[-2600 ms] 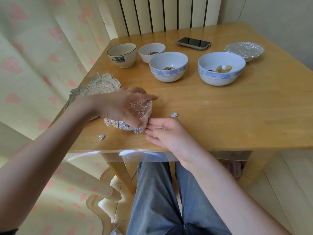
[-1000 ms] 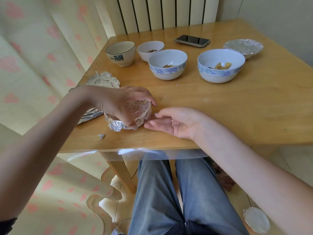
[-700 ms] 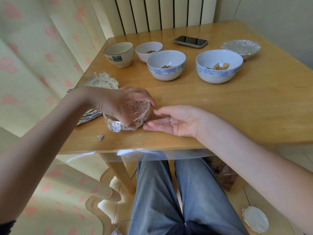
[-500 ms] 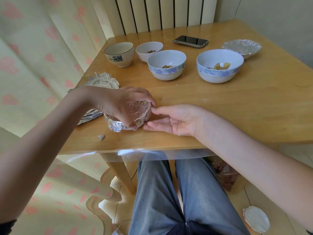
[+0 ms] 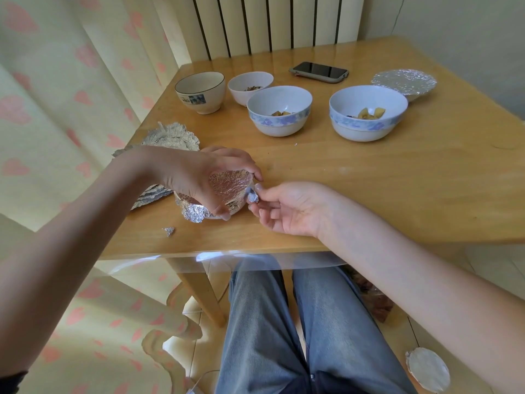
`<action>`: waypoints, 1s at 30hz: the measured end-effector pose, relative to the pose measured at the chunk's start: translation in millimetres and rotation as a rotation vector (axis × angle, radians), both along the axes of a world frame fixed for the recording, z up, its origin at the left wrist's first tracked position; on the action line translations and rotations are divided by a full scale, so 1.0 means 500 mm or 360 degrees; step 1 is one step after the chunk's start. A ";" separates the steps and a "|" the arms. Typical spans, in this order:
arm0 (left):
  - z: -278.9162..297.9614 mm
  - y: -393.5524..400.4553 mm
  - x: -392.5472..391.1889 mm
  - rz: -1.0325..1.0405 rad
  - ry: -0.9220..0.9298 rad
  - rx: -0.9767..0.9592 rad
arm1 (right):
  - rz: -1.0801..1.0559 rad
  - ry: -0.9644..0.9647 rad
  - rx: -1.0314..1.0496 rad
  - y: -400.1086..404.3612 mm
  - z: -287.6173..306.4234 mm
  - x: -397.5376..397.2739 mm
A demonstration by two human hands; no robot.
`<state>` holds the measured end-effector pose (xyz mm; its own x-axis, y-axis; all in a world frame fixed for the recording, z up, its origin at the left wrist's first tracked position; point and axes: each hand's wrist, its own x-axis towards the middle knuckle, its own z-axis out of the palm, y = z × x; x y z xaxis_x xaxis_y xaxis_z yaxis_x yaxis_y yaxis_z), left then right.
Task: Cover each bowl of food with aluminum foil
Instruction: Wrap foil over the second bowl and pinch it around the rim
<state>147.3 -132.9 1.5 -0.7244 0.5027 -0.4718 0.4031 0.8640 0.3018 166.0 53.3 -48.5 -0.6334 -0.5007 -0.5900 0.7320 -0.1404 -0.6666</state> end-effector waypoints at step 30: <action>-0.005 -0.009 -0.002 -0.0014 0.0037 0.0027 | -0.0375 0.1190 0.0579 -0.031 -0.063 0.101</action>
